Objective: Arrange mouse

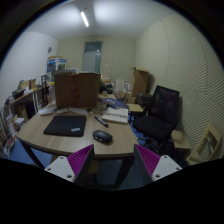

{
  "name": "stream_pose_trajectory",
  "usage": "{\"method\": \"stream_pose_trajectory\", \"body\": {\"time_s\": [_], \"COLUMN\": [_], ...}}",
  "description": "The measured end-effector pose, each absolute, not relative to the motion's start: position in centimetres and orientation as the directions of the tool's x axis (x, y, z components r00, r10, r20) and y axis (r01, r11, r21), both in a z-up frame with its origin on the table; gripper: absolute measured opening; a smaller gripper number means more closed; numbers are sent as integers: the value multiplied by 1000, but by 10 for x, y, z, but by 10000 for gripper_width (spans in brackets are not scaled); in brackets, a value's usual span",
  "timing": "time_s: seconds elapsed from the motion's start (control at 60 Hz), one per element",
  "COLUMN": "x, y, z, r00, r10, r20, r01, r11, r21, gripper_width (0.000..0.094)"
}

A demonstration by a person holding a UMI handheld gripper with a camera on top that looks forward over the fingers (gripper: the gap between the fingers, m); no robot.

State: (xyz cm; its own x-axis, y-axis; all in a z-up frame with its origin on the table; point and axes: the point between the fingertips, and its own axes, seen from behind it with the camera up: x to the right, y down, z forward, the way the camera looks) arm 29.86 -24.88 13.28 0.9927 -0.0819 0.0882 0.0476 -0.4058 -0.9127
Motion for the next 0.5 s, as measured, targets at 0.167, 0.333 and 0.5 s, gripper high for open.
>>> {"method": "stream_pose_trajectory", "body": {"time_s": [0.167,0.333,0.5], "x": [299,292,280], "y": [-238,-219,-178], "z": [117,96,56], "r00": [986,992,998], "r10": [-92,-78,-41], "r20": [140,103,50], "r01": [90,62,29], "r11": [-417,-419,-413], "r21": [-904,-906,-910], "gripper_width": [852,851,853]}}
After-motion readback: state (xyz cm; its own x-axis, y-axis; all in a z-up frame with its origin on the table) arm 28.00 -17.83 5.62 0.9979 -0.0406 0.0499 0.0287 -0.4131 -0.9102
